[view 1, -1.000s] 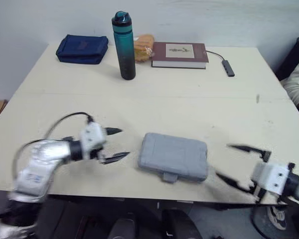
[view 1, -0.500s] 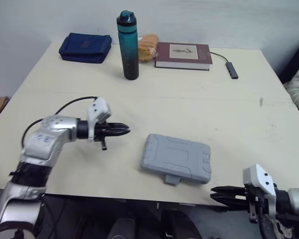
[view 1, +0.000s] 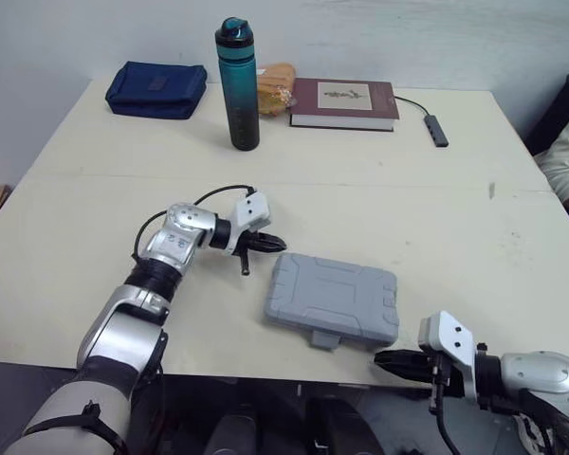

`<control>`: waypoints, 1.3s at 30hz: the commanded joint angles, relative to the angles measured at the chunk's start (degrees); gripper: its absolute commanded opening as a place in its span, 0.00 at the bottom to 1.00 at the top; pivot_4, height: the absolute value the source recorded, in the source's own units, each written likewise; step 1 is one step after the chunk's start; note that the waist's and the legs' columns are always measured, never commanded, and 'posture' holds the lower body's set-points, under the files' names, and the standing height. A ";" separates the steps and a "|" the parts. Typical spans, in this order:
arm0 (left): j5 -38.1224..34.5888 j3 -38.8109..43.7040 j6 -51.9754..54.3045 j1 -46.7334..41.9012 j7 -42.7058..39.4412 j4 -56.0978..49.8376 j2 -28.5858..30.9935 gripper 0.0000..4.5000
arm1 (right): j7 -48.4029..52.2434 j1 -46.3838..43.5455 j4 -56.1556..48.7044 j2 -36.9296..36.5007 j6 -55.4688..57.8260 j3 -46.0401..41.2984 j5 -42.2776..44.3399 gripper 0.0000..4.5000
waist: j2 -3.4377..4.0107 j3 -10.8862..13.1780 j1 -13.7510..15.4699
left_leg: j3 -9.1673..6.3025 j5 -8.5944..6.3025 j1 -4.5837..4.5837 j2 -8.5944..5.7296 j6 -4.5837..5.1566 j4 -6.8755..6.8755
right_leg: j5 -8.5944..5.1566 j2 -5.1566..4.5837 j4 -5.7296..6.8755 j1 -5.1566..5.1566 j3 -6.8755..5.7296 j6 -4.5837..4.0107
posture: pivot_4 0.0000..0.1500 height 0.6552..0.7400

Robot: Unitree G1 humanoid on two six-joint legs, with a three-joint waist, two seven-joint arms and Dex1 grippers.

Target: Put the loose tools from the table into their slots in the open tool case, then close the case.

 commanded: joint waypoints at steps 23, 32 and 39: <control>-5.68 1.28 14.98 5.68 -12.70 -30.83 -0.49 0.00 | 0.03 -6.66 -1.61 0.26 11.45 -8.93 2.24 0.02 | 0.02 -0.02 0.10 | -0.06 -0.01 -0.27 0.01 0.02 0.24 | 0.00 0.00 0.27 -0.14 -0.03 0.00 | 1.00 1.00; 5.98 -8.57 5.99 7.08 -5.19 -23.35 -4.62 0.00 | -7.07 -10.06 -1.87 4.62 15.00 0.65 -1.08 0.02 | 0.03 -0.10 0.03 | -0.02 -0.02 -0.18 -0.01 0.04 0.30 | 0.00 -0.01 0.22 -0.11 0.02 0.00 | 1.00 1.00; 7.62 -10.49 1.74 7.04 -4.30 -20.29 -5.65 0.00 | -11.36 -13.91 0.62 8.54 15.38 5.20 -4.33 0.02 | -0.22 -0.33 0.03 | -0.05 -0.05 0.28 -0.01 0.08 0.28 | 0.00 -0.02 0.12 0.39 0.01 0.01 | 1.00 1.00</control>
